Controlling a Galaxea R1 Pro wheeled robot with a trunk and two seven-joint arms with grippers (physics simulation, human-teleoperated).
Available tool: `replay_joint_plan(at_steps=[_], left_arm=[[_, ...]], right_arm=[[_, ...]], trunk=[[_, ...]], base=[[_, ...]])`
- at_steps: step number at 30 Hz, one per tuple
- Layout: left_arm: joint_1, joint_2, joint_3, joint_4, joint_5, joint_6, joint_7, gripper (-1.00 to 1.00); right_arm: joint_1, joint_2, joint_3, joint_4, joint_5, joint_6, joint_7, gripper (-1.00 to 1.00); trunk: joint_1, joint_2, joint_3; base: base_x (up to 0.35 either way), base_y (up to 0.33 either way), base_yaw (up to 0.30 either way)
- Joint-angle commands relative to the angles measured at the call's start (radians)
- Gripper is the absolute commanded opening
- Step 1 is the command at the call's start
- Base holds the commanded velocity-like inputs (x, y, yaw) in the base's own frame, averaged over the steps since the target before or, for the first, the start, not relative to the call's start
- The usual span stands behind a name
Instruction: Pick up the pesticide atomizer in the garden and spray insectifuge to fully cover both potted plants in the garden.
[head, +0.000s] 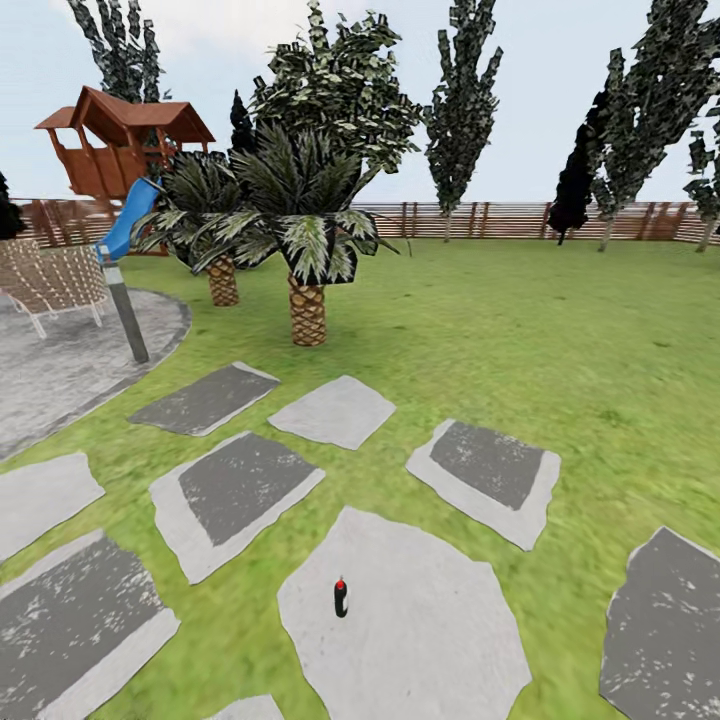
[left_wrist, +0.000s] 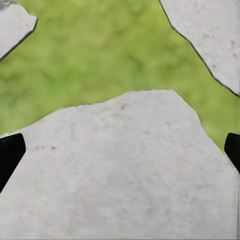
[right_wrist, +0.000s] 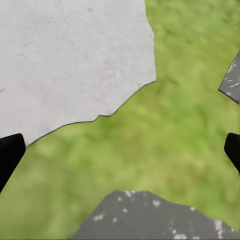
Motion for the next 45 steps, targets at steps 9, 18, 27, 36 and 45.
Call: replay_joint_plan(at_steps=[9,18,27,36,45], left_arm=[[-0.001,0.000,0.004,0.001,0.000,-0.003,0.000,1.00],[-0.001,0.000,0.004,0.002,0.000,-0.003,0.000,1.00],[-0.001,0.000,0.004,0.001,0.002,-0.004,0.000,1.00],[-0.001,0.000,0.004,0.000,0.008,-0.004,0.000,1.00],[-0.142,-0.015,-0.009,-0.050,-0.015,0.050,-0.014,1.00]], right_arm=[[0.000,-0.001,0.000,0.000,0.006,-0.003,-0.003,1.00],[0.000,-0.002,0.000,-0.001,0.005,-0.004,-0.003,1.00],[0.000,-0.002,-0.001,-0.002,0.003,-0.005,-0.006,1.00],[0.000,-0.002,-0.002,-0.004,0.003,-0.006,-0.007,1.00],[-0.025,-0.008,-0.003,-0.186,0.004,0.005,-0.001,1.00]], trunk=[[0.000,0.000,-0.001],[0.000,0.000,-0.001],[0.000,0.000,-0.001],[0.000,0.000,-0.001],[0.000,0.000,-0.001]], base=[[0.167,-0.226,0.027],[0.179,-0.238,0.000],[0.206,-0.223,0.152],[0.018,-0.202,0.255],[0.000,-0.009,0.030]])
